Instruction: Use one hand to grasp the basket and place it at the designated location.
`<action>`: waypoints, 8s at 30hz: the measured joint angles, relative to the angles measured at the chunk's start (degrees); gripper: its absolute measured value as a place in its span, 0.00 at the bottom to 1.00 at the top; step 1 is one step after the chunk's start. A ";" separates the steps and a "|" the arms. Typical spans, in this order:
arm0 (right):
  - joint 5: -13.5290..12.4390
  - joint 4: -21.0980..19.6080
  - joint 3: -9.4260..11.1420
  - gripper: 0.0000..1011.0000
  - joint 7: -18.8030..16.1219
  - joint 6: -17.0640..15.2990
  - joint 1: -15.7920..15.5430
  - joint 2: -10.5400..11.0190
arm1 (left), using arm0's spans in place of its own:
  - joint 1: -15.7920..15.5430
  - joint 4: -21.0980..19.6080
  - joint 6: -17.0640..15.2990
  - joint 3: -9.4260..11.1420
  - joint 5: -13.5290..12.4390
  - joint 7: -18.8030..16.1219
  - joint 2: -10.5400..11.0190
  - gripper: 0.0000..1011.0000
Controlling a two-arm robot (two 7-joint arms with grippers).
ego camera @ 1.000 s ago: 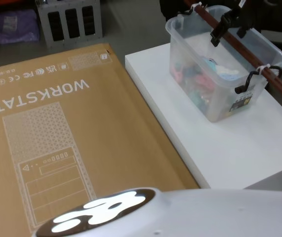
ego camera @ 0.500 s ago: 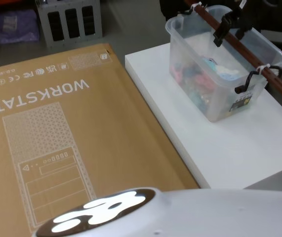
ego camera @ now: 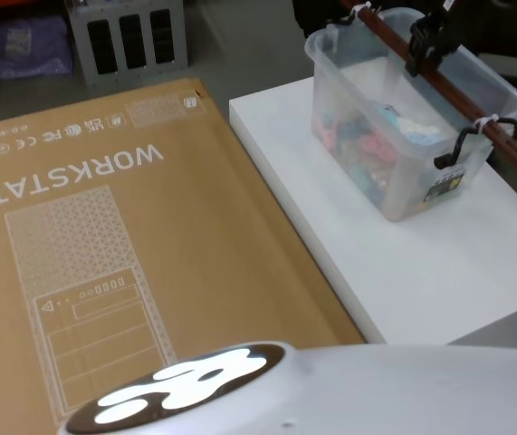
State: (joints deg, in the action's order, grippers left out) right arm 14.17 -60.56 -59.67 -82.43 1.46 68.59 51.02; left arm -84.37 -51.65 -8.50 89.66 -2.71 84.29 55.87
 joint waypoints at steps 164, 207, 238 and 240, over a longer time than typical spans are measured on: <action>-1.38 -44.92 -18.01 0.23 1.94 22.28 11.11 -11.43 | 0.00 0.00 0.00 0.00 0.00 0.00 0.00 0.00; 4.71 -44.08 -21.79 0.23 10.53 20.31 5.65 -13.28 | 0.00 0.00 0.00 0.00 0.00 0.00 0.00 0.00; 5.73 -43.87 -23.68 0.23 9.37 21.15 4.90 -14.44 | 0.00 0.00 0.00 0.00 0.00 0.00 0.00 0.00; 5.92 -43.87 -23.82 0.23 9.27 20.81 4.92 -14.59 | 0.00 0.00 0.00 0.00 0.00 0.00 0.00 0.00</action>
State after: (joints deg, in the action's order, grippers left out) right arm 20.09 -104.43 -83.49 -73.16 22.27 73.51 36.43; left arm -84.37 -51.66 -8.49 89.66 -2.71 84.29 55.87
